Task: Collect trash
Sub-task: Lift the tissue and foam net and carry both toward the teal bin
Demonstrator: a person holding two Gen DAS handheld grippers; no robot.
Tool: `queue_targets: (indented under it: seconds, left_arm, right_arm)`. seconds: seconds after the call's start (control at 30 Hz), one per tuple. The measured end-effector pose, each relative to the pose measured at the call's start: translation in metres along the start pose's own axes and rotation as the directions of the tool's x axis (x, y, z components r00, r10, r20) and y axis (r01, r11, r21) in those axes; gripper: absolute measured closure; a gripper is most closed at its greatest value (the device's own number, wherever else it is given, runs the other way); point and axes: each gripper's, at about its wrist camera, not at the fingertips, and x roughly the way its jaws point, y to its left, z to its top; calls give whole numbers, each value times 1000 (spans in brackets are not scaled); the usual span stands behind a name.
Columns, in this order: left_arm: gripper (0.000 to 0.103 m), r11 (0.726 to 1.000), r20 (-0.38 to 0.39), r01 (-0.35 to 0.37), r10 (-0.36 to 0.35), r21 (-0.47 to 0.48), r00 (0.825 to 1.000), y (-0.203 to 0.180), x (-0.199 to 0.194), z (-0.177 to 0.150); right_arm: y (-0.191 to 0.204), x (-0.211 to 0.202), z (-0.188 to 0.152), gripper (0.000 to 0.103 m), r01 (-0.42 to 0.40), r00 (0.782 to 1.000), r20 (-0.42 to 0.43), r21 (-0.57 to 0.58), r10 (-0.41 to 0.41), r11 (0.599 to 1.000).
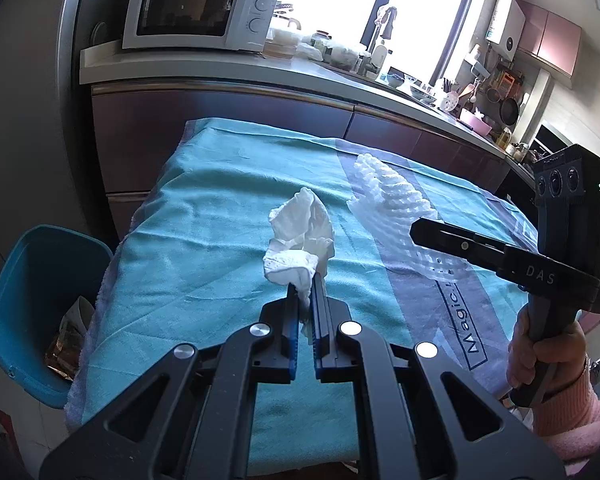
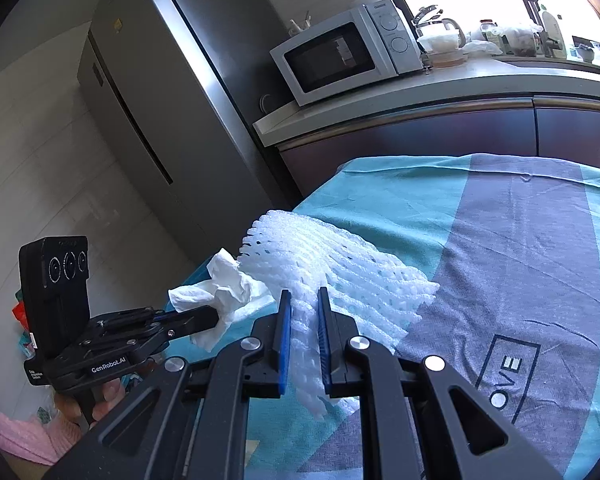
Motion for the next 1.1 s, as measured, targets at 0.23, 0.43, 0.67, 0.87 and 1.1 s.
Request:
queue_targets:
  seconds: [0.23,0.43,0.67,0.87,1.1]
  left_arm:
    - [97,1000,10,-9,9,-9,1000,5,-9,-3]
    - [97,1000,18,-19,20,-20,1000,9,-16,-4]
    - [97,999,25,-33,34,-30,999,13,-23,-6]
    - [97,998,32,-40,41,-42,999,21,-28,-7]
    - [97,997,36,-51,53,-56,998,27,-33,-9]
  right_arm:
    - [6,5,-2,92,-12,1000,-8,-6,12,1000]
    - [10,9,-3,92,-17,1000,-13,-12,17,1000]
    - [15,12,-4,92,-23,1000,-17,-17,23,1000]
    - [17,15,-5,92,-29,999,-21,-22,29,999]
    - [23,20,-5,92,-43,999,-28,-31,42,999]
